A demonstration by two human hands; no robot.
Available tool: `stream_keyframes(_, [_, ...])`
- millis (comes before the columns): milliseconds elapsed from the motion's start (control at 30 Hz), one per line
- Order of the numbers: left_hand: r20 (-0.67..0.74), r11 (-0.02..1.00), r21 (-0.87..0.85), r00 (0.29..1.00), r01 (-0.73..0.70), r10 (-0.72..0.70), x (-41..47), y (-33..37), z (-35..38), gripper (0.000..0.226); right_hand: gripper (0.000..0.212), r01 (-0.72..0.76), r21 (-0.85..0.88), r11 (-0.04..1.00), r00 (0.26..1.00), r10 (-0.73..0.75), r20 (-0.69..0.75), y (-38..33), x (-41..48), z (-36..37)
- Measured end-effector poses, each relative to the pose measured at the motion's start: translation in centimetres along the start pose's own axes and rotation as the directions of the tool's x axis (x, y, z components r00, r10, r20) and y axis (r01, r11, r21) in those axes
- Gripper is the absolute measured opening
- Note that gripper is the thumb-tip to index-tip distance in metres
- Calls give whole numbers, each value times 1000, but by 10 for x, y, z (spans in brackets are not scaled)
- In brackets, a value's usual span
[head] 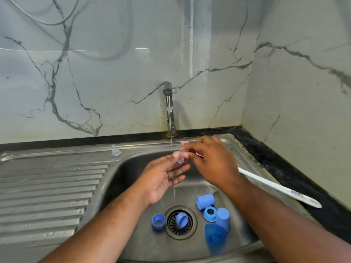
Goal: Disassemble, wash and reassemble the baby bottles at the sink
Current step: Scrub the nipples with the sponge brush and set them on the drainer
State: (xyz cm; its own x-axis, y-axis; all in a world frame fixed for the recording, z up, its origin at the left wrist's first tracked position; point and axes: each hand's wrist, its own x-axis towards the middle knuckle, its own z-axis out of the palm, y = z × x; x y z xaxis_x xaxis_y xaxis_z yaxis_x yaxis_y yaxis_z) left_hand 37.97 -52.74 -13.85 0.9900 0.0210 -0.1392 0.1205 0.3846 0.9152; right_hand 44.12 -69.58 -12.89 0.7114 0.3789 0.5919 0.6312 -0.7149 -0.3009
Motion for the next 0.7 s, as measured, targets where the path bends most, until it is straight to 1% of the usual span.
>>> stream_keyframes(67, [-10,998,-61,1000,-2,2,0,1,0,27,29,-4,15,1000,1000,3,27,0,0,0])
stream_keyframes(167, [-91,993,-114,995,-40,30,2,1,-3,31,38,-4,29,1000,998,3,60,0,-2,-3])
stream_keyframes(233, [-148,990,-128,988,-63,44,3,1,-4,22,45,-23,16,1000,998,22,57,0,-1,-6])
stream_keyframes(300, [-183,987,-142,982,-81,54,4,2,-2,14,48,-42,1,999,999,42,13,-1,1,-9])
stream_keyframes(367, [-198,987,-137,978,-89,60,4,2,-1,15,46,-47,-4,999,997,47,-60,-4,1,-12])
stream_keyframes(433, [-196,991,-106,979,-86,64,4,2,-1,19,41,-22,7,1000,991,23,-133,-9,0,-14])
stream_keyframes(500, [-207,996,-57,977,-65,52,4,1,0,17,38,20,30,999,986,-15,-168,-14,-2,-14])
stream_keyframes(600, [-213,997,-56,977,-44,31,3,1,3,17,34,105,58,993,989,-99,-106,-22,-7,-13])
stream_keyframes(667, [-190,996,-80,982,-38,22,2,1,3,21,33,142,21,990,989,-141,-38,-21,-8,-11])
stream_keyframes(700, [-182,996,-78,983,-33,19,2,1,3,25,32,135,-3,991,991,-135,-24,-19,-6,-11])
